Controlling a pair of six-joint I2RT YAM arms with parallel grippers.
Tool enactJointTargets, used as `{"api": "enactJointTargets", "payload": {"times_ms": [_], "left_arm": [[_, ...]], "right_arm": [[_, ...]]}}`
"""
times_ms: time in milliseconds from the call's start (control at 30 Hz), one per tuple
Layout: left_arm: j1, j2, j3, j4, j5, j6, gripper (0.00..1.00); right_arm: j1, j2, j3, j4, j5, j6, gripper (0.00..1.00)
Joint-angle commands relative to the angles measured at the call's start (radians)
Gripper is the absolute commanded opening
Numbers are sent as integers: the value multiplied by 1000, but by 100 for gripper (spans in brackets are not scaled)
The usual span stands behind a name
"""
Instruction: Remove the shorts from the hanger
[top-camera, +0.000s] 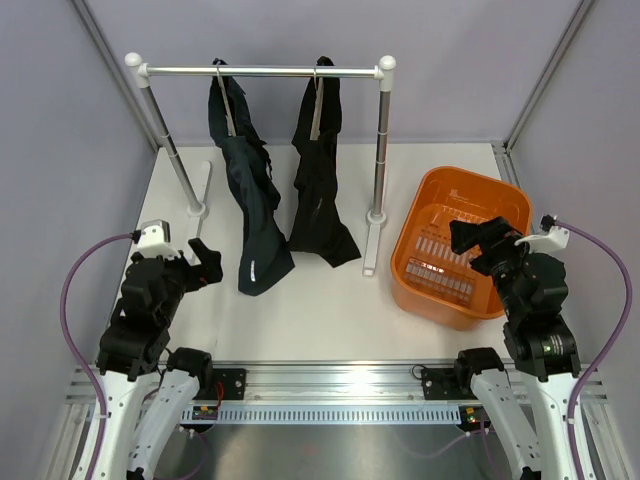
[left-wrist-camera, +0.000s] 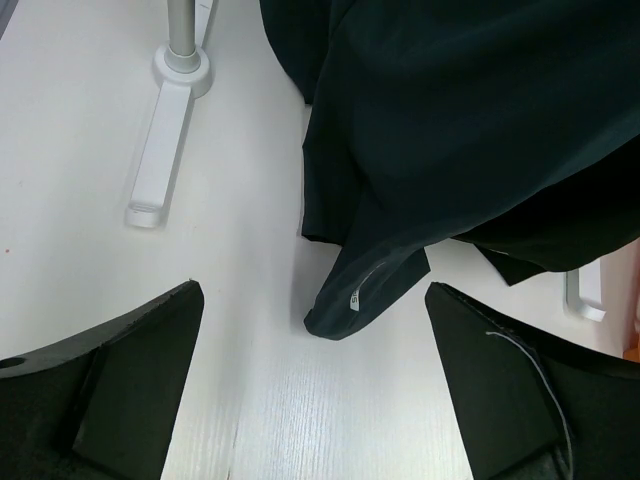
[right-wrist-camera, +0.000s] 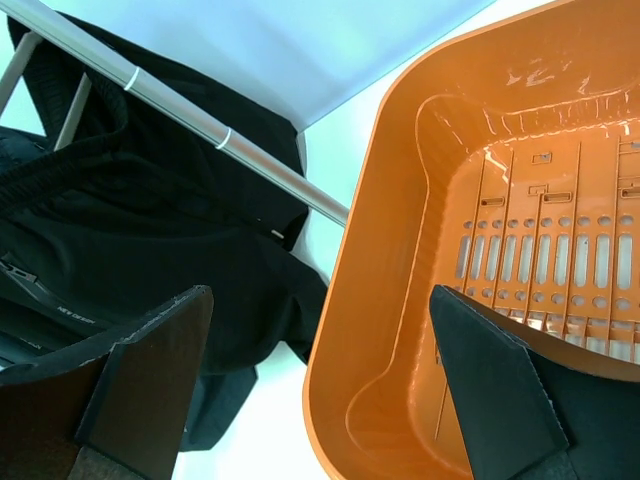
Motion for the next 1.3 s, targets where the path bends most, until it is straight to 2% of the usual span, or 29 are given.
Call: {"api": "enactJointTargets", "payload": {"times_ms": [0,300,500,867,1100,1267], "left_arm": [[5,-1,8,41,3,6,99],[5,17,47,49,38,35,99],[3,113,277,75,72,29,99],[5,622,846,125,25,-19,99],[3,905,1037,165,-3,-42,97],[-21,1058,1190,173,-66,13,96]], "right_arm": [[-4,3,-12,13,-6,-15,99],[-4,30,-1,4,-42,-47,99],[-4,39,-3,0,-51,-69,99],[-4,62,-16,28,-112,-66,99],[-4,99,3,34,-172,-73,99],[-6,108,37,5,-178,-98,99]]}}
